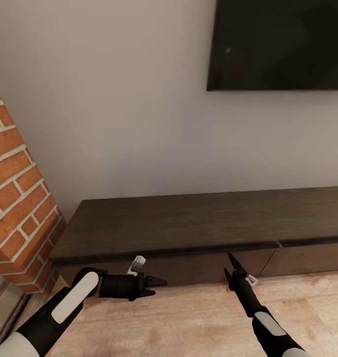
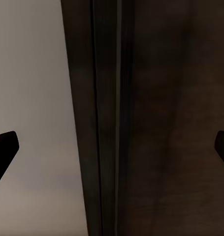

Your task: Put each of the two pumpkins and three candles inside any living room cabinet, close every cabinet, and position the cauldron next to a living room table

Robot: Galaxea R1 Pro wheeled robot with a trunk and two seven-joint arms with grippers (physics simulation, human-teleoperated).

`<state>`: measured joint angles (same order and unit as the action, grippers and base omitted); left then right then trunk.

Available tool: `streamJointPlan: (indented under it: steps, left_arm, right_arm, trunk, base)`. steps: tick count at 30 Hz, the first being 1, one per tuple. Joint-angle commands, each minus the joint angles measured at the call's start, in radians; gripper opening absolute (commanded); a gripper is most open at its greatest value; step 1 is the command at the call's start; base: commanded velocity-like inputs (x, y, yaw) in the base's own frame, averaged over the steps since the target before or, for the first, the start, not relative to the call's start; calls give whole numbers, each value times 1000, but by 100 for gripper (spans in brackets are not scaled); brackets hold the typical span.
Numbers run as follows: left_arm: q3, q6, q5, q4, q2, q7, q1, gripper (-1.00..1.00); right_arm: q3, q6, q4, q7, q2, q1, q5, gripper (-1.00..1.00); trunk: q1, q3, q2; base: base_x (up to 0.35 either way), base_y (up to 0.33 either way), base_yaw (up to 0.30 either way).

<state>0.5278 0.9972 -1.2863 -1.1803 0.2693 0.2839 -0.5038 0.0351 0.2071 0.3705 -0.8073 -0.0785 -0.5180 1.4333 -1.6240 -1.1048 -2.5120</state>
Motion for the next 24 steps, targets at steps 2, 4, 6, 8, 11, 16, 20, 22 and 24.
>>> streamJointPlan:
  steps: [2, 4, 6, 8, 11, 16, 20, 22, 24]
  left_arm:
    - [1, 0, 7, 0, 1, 9, -1, 100]
    - [1, 0, 8, 0, 2, 9, -1, 100]
    - [1, 0, 8, 0, 2, 9, -1, 100]
    - [1, 0, 8, 0, 2, 9, -1, 100]
    - [1, 0, 8, 0, 2, 9, -1, 100]
    - [1, 0, 8, 0, 2, 9, -1, 100]
    - [1, 0, 8, -1, 2, 9, -1, 100]
    - [1, 0, 8, -1, 2, 9, -1, 100]
    - [1, 0, 8, -1, 2, 9, -1, 100]
  right_arm:
    - [3, 8, -8, -3, 0, -1, 6, 100]
    - [2, 2, -31, -6, 0, -1, 5, 100]
    - [3, -1, -49, -9, 0, -1, 4, 100]
    - [2, -3, -69, -12, 0, -1, 4, 100]
    - [1, -4, -76, -15, 0, -1, 3, 100]
    - [0, -5, -79, -16, 0, -1, 3, 100]
    - [-1, -9, -79, -15, 0, -1, 0, 100]
    - [-1, -21, -79, -15, 0, -1, -15, 100]
    - [-1, -28, -79, -14, 1, -1, -30, 100]
  trunk:
    - [0, -1, 0]
    - [0, -1, 0]
    - [0, -1, 0]
    - [0, -5, -1]
    - [-1, -12, -1]
    - [-1, -12, -1]
    - [-1, -12, -1]
    - [-1, -12, -1]
    - [-1, -12, -1]
  base:
    - [0, 0, 0]
    - [0, 0, 0]
    - [0, 0, 0]
    - [0, 0, 0]
    - [0, 0, 0]
    - [0, 0, 0]
    - [0, 0, 0]
    - [71, 33, 0]
    - [139, 75, 0]
